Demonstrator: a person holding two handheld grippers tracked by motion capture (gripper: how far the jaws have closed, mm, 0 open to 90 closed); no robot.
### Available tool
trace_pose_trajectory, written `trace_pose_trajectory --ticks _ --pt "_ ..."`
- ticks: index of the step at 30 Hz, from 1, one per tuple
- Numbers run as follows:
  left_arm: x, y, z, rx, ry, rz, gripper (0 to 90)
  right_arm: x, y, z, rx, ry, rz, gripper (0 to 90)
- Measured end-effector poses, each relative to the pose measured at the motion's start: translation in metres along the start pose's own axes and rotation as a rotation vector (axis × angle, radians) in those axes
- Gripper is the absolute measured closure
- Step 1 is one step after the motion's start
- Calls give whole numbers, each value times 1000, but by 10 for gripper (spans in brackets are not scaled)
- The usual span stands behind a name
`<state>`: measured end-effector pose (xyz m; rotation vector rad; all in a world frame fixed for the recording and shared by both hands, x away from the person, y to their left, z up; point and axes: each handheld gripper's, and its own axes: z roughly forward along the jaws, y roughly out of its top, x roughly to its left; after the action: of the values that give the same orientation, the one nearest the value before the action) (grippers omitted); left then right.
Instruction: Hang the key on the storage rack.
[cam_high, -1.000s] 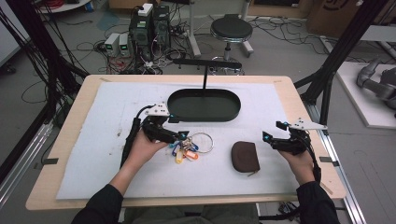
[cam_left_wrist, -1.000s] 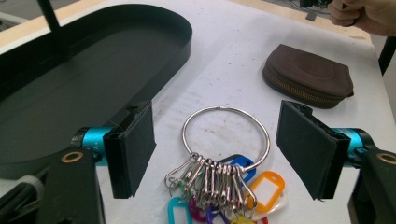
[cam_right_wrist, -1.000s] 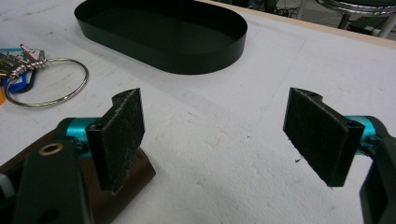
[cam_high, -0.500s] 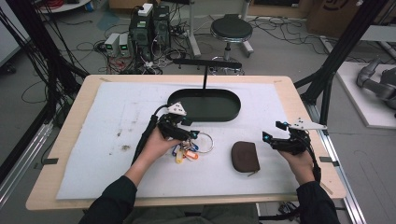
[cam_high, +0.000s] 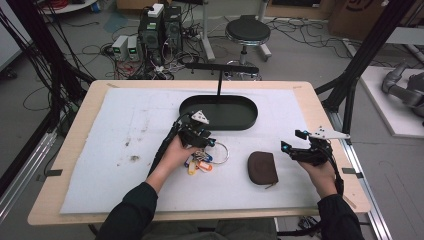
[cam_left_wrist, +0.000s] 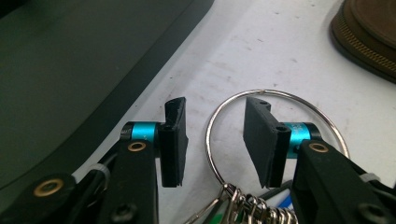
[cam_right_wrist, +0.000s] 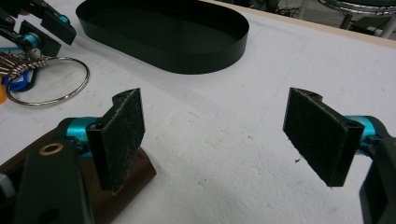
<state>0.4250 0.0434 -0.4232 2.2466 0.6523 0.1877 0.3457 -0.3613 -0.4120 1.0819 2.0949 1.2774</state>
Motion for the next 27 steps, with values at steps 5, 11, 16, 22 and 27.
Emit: trace_pose_trajectory --ticks 5,11,16,22,27 --pt "1 -2 6 32 7 2 639 0 0 0 0 2 3 213" --pt "4 -4 11 70 24 1 698 0 0 0 3 3 0 214" --pt "2 -4 11 78 32 10 751 0 0 1 3 3 -1 214" --pt "-5 -2 12 96 41 54 845 0 0 1 3 6 -2 214" --pt "-5 -2 11 96 40 59 855 1 0 1 2 6 -3 214"
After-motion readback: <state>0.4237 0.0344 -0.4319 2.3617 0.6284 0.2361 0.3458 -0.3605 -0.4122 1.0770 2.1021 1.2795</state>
